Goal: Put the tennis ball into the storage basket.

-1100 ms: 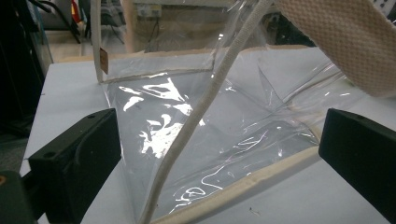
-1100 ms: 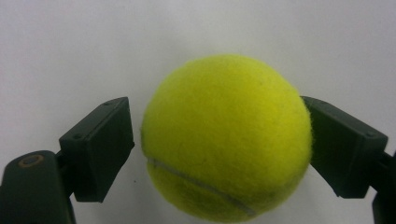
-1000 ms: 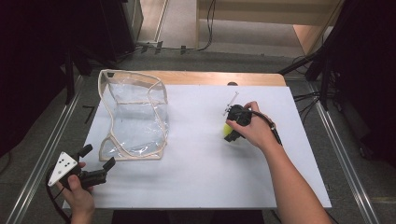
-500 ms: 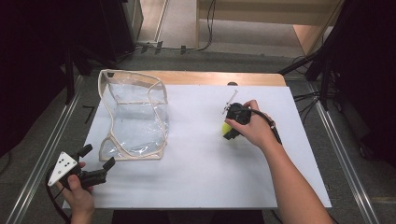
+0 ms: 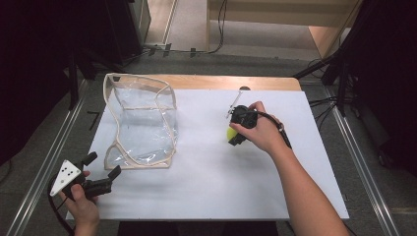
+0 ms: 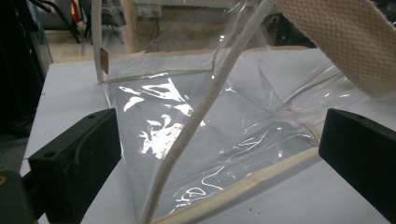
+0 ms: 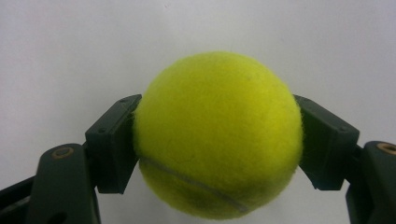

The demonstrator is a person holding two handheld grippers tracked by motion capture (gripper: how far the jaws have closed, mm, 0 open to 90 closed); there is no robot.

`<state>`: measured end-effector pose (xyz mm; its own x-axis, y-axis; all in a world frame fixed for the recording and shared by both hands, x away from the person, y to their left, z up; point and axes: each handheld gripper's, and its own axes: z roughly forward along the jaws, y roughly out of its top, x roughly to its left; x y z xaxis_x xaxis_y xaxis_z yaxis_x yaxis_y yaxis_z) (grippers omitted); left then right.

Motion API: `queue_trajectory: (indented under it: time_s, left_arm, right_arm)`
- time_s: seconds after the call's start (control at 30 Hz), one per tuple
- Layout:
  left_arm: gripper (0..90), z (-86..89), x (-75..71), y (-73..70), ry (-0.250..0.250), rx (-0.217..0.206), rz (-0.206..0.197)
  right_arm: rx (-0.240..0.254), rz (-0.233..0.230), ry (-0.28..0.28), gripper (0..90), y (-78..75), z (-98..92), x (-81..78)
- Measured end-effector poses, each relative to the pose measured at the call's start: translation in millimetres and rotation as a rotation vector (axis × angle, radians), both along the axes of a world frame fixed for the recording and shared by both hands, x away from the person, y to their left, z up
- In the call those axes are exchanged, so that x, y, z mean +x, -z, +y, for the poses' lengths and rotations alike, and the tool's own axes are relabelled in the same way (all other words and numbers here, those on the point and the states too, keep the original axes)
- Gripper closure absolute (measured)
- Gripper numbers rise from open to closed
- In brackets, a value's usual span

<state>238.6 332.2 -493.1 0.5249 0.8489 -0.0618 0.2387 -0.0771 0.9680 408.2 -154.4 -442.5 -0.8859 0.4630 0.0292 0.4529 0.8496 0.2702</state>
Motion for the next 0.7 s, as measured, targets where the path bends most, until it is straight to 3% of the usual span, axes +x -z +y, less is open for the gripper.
queue_trajectory:
  time_s: [0.37,0.7]
  left_arm:
    - [0.0,-0.2,0.2,0.0,0.0,-0.001,0.002]
    - [0.0,0.3,0.5,0.0,0.002,-0.003,0.003]
  right_arm:
    - [0.006,-0.012,-0.044,22.3,-9.5,21.1,0.6]
    - [0.024,0.005,-0.092,22.4,-12.5,44.0,2.6]
